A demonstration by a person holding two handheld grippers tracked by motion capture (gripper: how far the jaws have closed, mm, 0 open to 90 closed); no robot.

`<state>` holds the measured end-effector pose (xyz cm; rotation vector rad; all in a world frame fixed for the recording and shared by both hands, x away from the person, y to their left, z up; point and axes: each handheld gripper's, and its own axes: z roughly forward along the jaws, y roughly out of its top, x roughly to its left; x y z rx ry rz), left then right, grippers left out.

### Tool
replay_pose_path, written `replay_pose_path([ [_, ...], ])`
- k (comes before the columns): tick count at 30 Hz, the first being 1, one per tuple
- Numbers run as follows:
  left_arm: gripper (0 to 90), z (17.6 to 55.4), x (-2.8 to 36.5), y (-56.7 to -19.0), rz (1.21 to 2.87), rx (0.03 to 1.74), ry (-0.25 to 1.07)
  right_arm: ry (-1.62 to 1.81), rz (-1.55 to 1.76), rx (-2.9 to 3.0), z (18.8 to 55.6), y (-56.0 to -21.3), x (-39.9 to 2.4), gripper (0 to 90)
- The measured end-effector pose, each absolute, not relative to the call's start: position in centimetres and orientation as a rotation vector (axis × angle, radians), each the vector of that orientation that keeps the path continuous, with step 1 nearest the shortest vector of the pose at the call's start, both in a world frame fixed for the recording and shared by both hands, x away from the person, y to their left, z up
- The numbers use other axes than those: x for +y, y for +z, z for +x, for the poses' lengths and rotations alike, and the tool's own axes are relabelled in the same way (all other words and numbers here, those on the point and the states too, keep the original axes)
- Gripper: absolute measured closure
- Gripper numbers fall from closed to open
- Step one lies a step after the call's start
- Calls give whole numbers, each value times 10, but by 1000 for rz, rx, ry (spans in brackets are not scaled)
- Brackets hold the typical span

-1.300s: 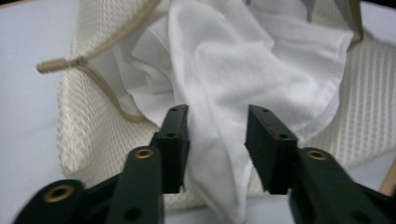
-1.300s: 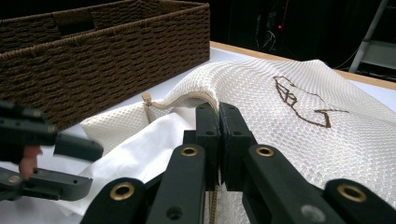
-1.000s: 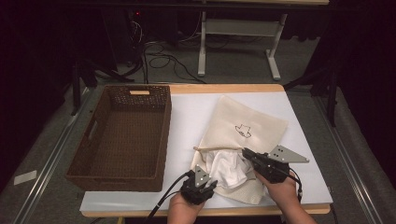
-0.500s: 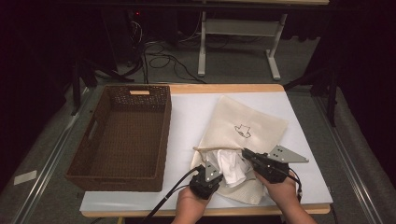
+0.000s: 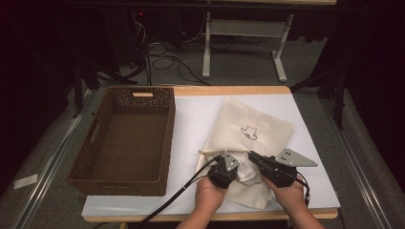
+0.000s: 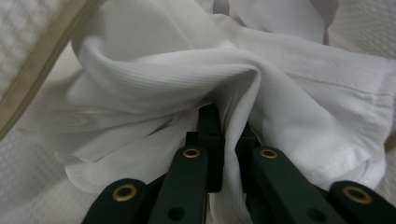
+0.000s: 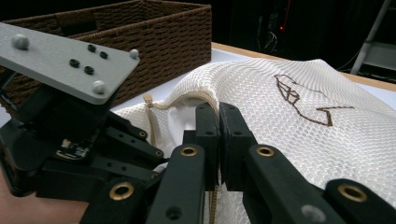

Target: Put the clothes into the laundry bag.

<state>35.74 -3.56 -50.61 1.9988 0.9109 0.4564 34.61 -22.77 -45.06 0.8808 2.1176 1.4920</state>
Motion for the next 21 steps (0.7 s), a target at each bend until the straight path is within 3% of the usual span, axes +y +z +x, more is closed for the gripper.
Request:
replay_pose_path([
  [7,800,370,-51,-511,1997,917,484,1498,906,2114,349,-452,-232,890],
  [16,498,350,-30,-508,1950,911,461,1491,909,2123,349,-454,-234,890],
  [21,451,334,-18,-507,1920,887,422,1486,910,2123,349,-454,-234,890],
])
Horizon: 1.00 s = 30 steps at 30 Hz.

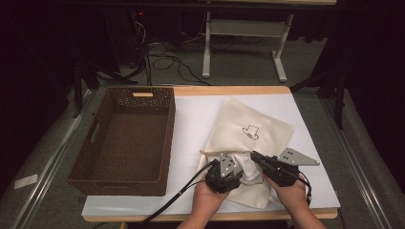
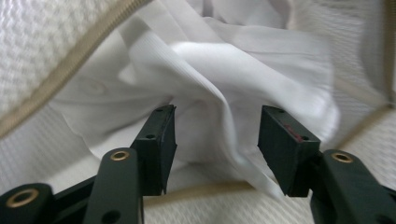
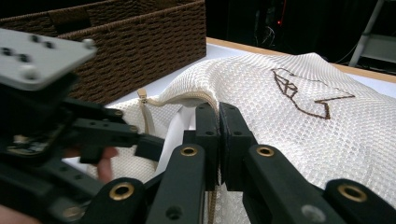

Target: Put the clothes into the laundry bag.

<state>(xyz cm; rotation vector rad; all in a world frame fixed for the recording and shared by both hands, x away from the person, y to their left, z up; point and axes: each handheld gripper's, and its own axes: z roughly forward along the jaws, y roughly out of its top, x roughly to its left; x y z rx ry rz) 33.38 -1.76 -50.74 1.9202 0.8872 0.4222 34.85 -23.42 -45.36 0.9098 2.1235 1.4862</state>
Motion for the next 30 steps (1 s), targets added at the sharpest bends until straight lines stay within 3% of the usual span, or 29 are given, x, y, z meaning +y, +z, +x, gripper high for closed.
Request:
replay_pose_path([
  [3,440,323,-10,-508,1904,880,402,1483,905,2127,348,-454,-234,889],
  [10,611,313,0,-508,1877,879,340,1475,904,2125,347,-454,-233,889],
  [17,676,313,-4,-510,1883,879,352,1484,908,2127,347,-455,-234,889],
  [21,810,318,-6,-513,1902,896,342,1484,909,2128,347,-455,-234,889],
  [24,857,323,-9,-511,1902,908,351,1479,901,2126,347,-455,-234,889],
  [30,879,337,-24,-507,1916,913,346,1479,899,2127,346,-454,-234,889],
])
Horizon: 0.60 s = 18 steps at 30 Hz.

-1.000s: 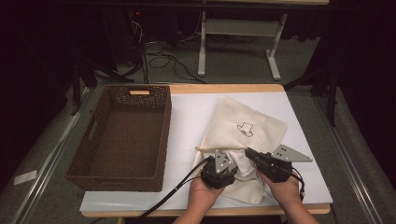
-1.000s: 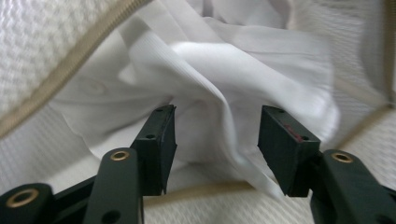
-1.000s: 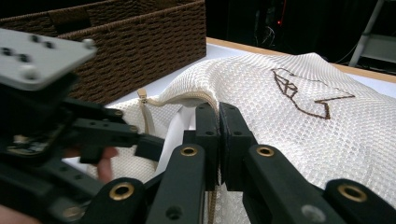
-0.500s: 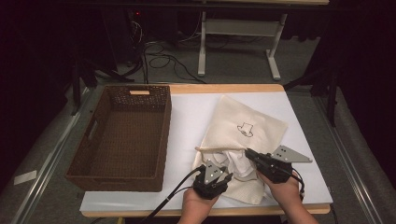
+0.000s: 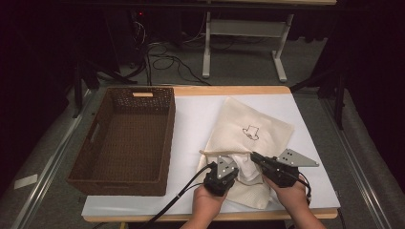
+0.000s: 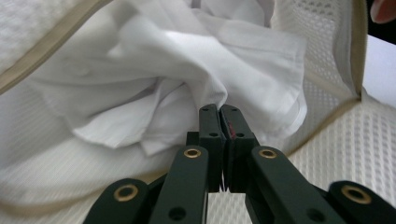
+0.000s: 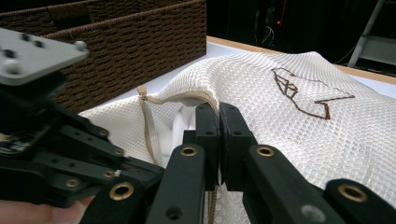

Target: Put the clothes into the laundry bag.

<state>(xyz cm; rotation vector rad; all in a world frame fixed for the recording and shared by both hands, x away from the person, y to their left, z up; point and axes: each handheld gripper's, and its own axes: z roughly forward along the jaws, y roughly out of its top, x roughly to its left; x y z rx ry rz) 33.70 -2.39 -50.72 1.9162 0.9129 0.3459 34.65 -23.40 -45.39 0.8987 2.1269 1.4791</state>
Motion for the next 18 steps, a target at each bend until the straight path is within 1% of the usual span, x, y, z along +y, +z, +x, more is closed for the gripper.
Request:
replay_pose_path([
  [5,877,347,-40,-504,1924,910,376,1478,890,2124,347,-454,-235,889],
  [9,877,359,-49,-504,1890,933,387,1487,899,2127,348,-454,-236,889],
  [14,870,371,-63,-505,1885,916,448,1498,918,2115,349,-454,-239,890],
  [18,771,371,-72,-509,1869,898,456,1493,923,2125,353,-456,-239,890],
])
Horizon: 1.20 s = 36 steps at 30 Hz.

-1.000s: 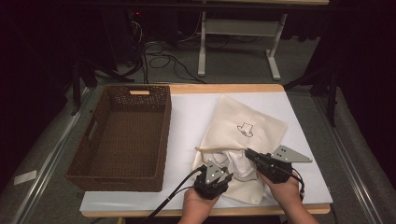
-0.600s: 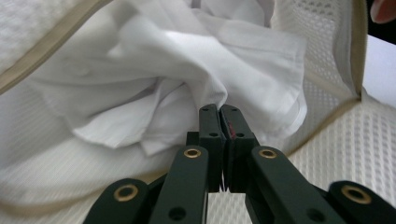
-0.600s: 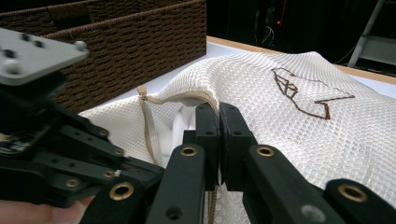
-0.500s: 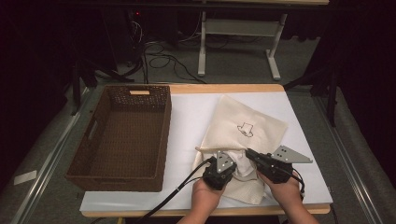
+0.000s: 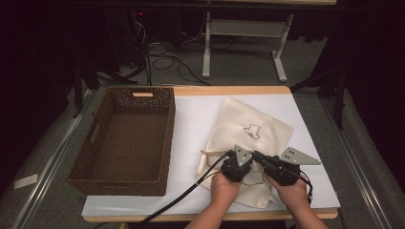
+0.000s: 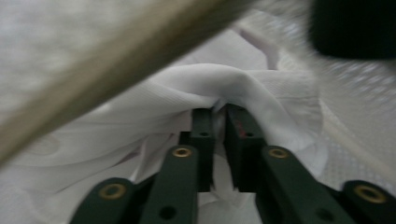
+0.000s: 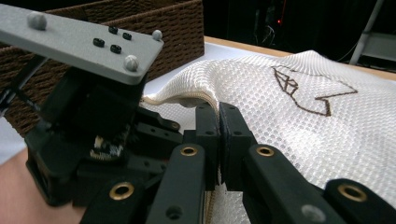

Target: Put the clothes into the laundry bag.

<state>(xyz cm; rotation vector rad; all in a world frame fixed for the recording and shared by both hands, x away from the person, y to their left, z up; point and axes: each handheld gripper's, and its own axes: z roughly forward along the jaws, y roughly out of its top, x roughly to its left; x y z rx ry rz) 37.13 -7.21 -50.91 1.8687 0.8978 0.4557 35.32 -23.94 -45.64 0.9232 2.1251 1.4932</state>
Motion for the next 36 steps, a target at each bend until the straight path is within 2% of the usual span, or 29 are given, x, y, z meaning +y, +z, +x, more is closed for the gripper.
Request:
replay_pose_path([
  [4,660,368,-69,-512,1889,880,450,1493,928,2136,355,-459,-240,890],
  [12,672,374,-73,-514,1890,879,443,1492,929,2125,353,-458,-240,890],
  [19,449,372,-76,-510,1892,861,451,1494,946,2126,356,-459,-245,890],
  [23,374,364,-70,-508,1900,865,424,1488,936,2137,355,-460,-244,890],
  [30,302,346,-52,-501,1905,865,408,1483,935,2138,354,-459,-243,890],
  [36,289,326,-29,-497,1895,873,379,1476,926,2143,354,-459,-242,890],
])
